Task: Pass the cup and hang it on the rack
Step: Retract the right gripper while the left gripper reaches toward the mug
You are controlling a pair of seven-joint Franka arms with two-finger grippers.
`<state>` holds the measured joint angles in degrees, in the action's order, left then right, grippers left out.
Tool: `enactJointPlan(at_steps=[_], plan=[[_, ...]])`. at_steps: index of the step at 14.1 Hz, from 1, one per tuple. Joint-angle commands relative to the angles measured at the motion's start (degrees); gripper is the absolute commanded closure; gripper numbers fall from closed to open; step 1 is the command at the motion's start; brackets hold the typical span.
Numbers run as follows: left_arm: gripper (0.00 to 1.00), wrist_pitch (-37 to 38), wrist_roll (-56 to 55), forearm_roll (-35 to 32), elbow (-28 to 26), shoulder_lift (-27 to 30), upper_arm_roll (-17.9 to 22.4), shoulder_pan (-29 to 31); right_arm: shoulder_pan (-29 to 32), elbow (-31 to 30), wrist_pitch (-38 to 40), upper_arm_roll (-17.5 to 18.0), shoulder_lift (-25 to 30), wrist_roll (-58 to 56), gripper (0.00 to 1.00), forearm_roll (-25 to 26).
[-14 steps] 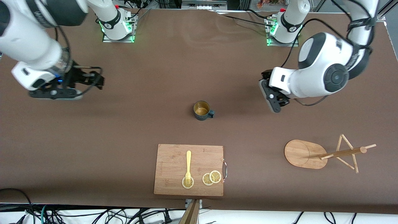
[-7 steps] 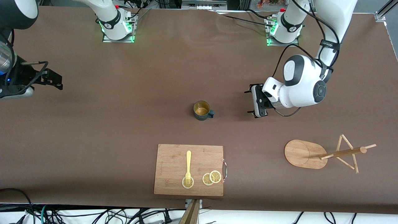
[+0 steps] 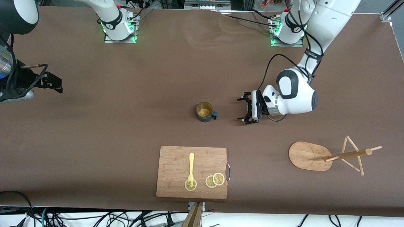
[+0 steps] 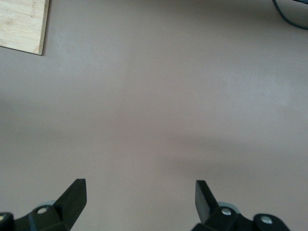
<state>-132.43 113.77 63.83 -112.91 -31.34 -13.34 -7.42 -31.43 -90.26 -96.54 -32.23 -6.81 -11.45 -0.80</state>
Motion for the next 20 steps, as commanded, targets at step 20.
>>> enactJointPlan(at_steps=[20], plan=[[0.0, -7.3, 18.9, 20.0, 10.1, -12.6, -0.2, -8.0, 38.6, -1.6, 3.2, 37.6, 4.5, -0.2, 0.0, 0.7]])
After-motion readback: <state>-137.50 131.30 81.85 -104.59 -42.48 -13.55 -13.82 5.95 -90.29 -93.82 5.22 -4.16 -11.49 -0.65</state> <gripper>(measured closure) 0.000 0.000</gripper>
